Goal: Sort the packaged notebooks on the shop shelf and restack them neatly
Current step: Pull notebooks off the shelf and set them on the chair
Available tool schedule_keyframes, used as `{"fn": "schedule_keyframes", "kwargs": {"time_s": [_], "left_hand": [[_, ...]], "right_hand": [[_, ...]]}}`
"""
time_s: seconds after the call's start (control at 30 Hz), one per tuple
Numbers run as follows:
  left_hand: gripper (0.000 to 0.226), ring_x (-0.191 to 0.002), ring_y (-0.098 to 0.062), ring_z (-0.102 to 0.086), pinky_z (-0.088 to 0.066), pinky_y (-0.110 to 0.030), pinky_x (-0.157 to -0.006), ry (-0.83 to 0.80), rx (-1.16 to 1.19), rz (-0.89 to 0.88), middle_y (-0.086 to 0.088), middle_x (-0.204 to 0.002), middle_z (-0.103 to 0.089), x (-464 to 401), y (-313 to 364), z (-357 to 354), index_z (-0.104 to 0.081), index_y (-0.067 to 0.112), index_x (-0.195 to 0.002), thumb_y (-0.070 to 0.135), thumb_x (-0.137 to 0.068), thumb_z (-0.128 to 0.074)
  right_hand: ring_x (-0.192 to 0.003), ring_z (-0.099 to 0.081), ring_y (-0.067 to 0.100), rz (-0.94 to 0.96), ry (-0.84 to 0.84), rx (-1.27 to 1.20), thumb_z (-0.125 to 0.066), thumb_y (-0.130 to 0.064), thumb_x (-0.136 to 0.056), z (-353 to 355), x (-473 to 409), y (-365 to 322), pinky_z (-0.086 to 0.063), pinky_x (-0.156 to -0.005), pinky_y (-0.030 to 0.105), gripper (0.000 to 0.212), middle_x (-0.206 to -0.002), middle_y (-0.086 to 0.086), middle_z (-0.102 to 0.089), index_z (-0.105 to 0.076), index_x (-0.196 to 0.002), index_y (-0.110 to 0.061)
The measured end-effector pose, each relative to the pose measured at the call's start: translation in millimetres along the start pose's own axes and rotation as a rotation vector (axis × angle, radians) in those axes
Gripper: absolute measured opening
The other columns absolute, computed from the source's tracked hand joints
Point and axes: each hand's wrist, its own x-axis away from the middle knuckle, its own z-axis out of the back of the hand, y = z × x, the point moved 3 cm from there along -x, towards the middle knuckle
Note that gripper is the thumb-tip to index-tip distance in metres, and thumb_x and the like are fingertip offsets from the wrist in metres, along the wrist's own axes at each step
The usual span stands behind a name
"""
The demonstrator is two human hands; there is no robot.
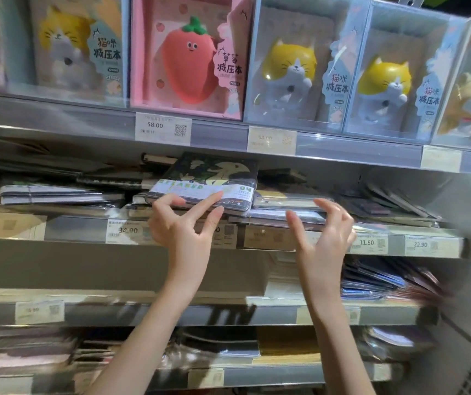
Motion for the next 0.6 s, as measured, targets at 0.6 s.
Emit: {"fn": "schedule_keyframes", "kwargs": {"time_s": [0.6], "left_hand": [[0.014, -0.117, -0.012, -0.047, -0.043, -0.049, -0.099, -0.089, 0.616, 0.447, 0.019, -0.116, -0.050, 8.2, 16.1, -26.8, -0.057, 0.041, -0.095, 0.028, -0.089, -0.058]], "right_hand": [[-0.100, -0.055, 0.026, -0.411, 0.118, -0.082, -0.055, -0.052, -0.086, -51.0, -11.6, -24.1, -0.038, -0.076, 0.030, 0.037, -0.149, -0.006, 0.002, -0.058, -0.118, -0.033]]}}
